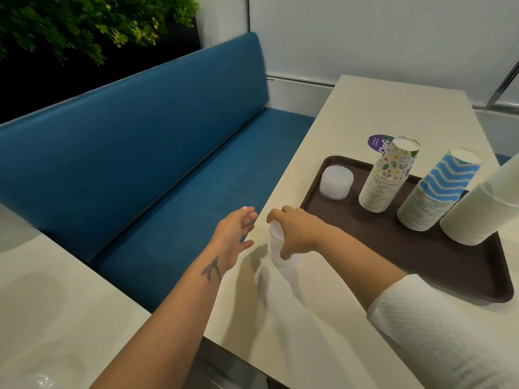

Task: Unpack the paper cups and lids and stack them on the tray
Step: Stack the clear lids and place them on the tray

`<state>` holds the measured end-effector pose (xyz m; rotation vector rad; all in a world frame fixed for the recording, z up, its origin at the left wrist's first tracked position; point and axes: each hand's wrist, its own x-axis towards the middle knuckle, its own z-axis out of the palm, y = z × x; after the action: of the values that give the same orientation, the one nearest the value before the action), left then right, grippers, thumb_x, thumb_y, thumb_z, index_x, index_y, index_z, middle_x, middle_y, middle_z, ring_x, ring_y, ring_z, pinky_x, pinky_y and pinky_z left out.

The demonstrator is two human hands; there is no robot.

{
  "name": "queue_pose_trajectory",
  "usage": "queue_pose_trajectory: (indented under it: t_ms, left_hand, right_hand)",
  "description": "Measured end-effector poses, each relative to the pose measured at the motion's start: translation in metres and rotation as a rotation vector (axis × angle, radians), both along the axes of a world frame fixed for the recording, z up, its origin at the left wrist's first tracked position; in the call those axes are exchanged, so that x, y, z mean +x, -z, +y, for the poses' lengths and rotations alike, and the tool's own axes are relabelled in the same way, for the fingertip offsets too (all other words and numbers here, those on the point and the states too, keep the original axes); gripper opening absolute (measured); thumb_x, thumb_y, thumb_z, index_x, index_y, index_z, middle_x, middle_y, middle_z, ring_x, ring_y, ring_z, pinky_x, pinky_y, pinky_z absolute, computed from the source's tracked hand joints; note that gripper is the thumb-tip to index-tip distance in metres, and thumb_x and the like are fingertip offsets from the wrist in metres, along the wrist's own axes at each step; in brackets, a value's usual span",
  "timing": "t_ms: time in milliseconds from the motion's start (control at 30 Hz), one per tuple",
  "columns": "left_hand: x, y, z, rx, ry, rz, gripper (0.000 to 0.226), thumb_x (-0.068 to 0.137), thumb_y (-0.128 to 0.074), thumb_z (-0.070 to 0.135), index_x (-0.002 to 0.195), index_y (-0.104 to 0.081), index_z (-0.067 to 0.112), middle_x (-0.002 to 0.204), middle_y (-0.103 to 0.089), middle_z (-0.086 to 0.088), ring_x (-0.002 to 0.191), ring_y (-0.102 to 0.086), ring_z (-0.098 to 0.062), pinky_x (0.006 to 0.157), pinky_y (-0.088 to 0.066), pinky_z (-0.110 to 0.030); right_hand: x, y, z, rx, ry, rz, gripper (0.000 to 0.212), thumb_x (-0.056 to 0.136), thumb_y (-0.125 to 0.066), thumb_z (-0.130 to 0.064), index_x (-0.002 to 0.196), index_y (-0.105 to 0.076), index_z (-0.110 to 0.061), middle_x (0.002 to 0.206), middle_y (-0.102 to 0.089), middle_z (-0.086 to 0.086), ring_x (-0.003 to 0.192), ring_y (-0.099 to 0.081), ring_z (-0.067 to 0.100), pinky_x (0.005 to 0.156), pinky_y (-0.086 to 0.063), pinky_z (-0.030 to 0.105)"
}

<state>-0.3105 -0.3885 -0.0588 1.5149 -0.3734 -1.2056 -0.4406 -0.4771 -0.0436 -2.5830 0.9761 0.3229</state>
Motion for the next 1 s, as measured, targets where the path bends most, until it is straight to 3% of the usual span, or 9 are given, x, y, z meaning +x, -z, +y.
queue_pose_trajectory:
  t_ms: [167, 267, 333, 433, 500, 600, 733, 867, 1000]
  left_hand:
    - [0.005, -0.006, 0.001, -0.006, -0.024, 0.013, 0.035, 0.101, -0.044, 0.032, 0.129, -0.056, 0.016, 0.133, -0.058, -0.002, 0.129, -0.047, -0.023, 0.100, -0.042, -0.044]
    - [0.006, -0.013, -0.001, -0.050, -0.053, 0.085, 0.034, 0.096, -0.052, 0.036, 0.123, -0.057, 0.016, 0.126, -0.060, -0.002, 0.126, -0.050, -0.024, 0.097, -0.045, -0.042]
    - [0.005, -0.020, -0.005, -0.090, -0.024, 0.176, 0.050, 0.091, -0.056, 0.046, 0.129, -0.051, 0.014, 0.126, -0.058, -0.003, 0.124, -0.052, -0.024, 0.092, -0.048, -0.043]
    - [0.002, -0.030, -0.014, -0.127, 0.112, 0.392, 0.092, 0.074, -0.066, 0.065, 0.143, -0.035, 0.013, 0.127, -0.055, -0.009, 0.116, -0.059, -0.029, 0.083, -0.054, -0.054]
    - [-0.004, -0.039, -0.020, -0.158, 0.248, 0.507, 0.105, 0.062, -0.069, 0.072, 0.141, -0.041, 0.008, 0.117, -0.059, -0.011, 0.114, -0.061, -0.034, 0.079, -0.054, -0.058]
    - [-0.013, -0.053, -0.030, -0.260, 0.360, 0.608, 0.090, 0.063, -0.063, 0.072, 0.123, -0.058, 0.004, 0.118, -0.061, -0.015, 0.117, -0.058, -0.039, 0.086, -0.051, -0.062]
    - [-0.018, -0.062, -0.043, -0.376, 0.347, 0.710, 0.074, 0.058, -0.081, 0.056, 0.113, -0.065, 0.008, 0.104, -0.063, -0.015, 0.091, -0.066, -0.031, 0.074, -0.058, -0.054]
    - [-0.020, -0.064, -0.053, -0.366, 0.300, 0.653, 0.050, 0.073, -0.069, 0.040, 0.112, -0.060, 0.011, 0.092, -0.066, -0.013, 0.077, -0.070, -0.026, 0.066, -0.061, -0.044]
    - [-0.015, -0.060, -0.061, -0.336, 0.286, 0.650, 0.047, 0.075, -0.063, 0.039, 0.113, -0.060, 0.012, 0.089, -0.068, -0.011, 0.074, -0.070, -0.026, 0.067, -0.059, -0.042]
  right_hand:
    - [-0.005, -0.020, -0.005, 0.055, 0.047, -0.086, 0.080, 0.069, -0.078, -0.027, 0.136, -0.035, -0.028, 0.119, -0.045, 0.001, 0.103, -0.047, 0.022, 0.083, -0.050, 0.034]
    - [-0.009, -0.041, -0.012, 0.117, 0.083, -0.217, 0.078, 0.068, -0.079, -0.024, 0.134, -0.039, -0.027, 0.121, -0.046, 0.000, 0.108, -0.050, 0.021, 0.089, -0.048, 0.034]
    - [-0.009, -0.057, -0.018, 0.139, 0.085, -0.324, 0.076, 0.068, -0.081, -0.023, 0.133, -0.042, -0.026, 0.127, -0.047, 0.000, 0.114, -0.049, 0.019, 0.095, -0.044, 0.032]
    - [-0.007, -0.080, -0.023, 0.219, 0.091, -0.481, 0.072, 0.069, -0.081, -0.022, 0.130, -0.044, -0.028, 0.131, -0.046, -0.005, 0.116, -0.047, 0.014, 0.095, -0.045, 0.029]
    - [-0.006, -0.090, -0.023, 0.290, 0.095, -0.557, 0.069, 0.071, -0.080, -0.019, 0.129, -0.044, -0.030, 0.127, -0.046, -0.008, 0.111, -0.049, 0.012, 0.090, -0.047, 0.027]
    - [-0.005, -0.096, -0.024, 0.347, 0.083, -0.602, 0.068, 0.071, -0.081, -0.017, 0.126, -0.044, -0.033, 0.116, -0.048, -0.011, 0.103, -0.054, 0.012, 0.083, -0.053, 0.026]
    - [-0.005, -0.096, -0.030, 0.405, 0.075, -0.629, 0.066, 0.073, -0.079, -0.011, 0.124, -0.043, -0.031, 0.106, -0.050, -0.010, 0.093, -0.058, 0.012, 0.071, -0.058, 0.023]
    - [-0.003, -0.092, -0.039, 0.396, 0.067, -0.624, 0.071, 0.072, -0.081, -0.012, 0.130, -0.042, -0.027, 0.112, -0.050, -0.008, 0.099, -0.057, 0.012, 0.080, -0.057, 0.028]
    - [-0.005, -0.088, -0.054, 0.396, 0.068, -0.569, 0.085, 0.070, -0.084, -0.022, 0.140, -0.036, -0.034, 0.134, -0.041, -0.008, 0.118, -0.046, 0.010, 0.095, -0.049, 0.025]
